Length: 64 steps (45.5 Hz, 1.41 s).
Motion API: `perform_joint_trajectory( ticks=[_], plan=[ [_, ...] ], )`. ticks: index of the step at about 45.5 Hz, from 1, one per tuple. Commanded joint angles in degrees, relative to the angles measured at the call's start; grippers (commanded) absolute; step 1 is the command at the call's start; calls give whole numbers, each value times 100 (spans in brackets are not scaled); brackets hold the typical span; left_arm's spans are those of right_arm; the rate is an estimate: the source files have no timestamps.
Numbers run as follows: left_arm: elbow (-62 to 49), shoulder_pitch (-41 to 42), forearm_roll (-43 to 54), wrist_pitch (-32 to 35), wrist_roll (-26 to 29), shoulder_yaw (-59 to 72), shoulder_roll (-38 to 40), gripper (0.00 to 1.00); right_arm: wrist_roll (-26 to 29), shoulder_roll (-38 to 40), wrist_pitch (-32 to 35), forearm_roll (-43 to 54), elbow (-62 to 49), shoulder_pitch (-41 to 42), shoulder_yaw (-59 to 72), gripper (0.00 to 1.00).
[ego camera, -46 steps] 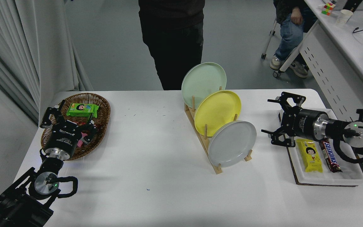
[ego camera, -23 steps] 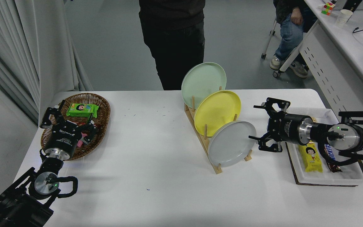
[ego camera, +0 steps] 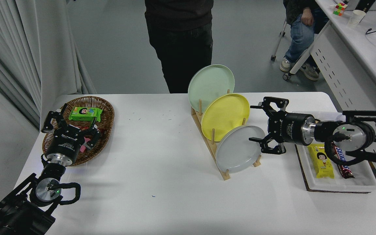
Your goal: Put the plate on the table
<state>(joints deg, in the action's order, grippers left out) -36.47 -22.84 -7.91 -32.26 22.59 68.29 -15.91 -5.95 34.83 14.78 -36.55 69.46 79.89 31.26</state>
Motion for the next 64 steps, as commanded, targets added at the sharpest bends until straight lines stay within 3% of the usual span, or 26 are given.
perform_joint_trajectory(
  ticks=[1,9,16,29,37,44,57,64],
  plan=[
    [0,-1,0,0,0,0,0,98,-3,-28,-10,87,-55,18,-32,100],
    [0,-1,0,0,0,0,0,98,-12,-64,-89,113,-152,1,-15,100],
    [0,-1,0,0,0,0,0,98,-3,-116,-677,87,-108,18,-32,100],
    [0,-1,0,0,0,0,0,98,23,-274,-836,60,-90,80,-32,100],
    [0,-1,0,0,0,0,0,98,410,-582,-1293,8,-82,167,-50,100],
    [0,-1,0,0,0,0,0,98,805,-626,-1328,-466,15,325,-111,100],
    [0,7,0,0,0,0,0,98,1069,-626,-1337,-529,59,475,-120,100],
    [0,-1,0,0,0,0,0,98,1482,-635,-1337,-529,50,572,-111,100]
  ],
)
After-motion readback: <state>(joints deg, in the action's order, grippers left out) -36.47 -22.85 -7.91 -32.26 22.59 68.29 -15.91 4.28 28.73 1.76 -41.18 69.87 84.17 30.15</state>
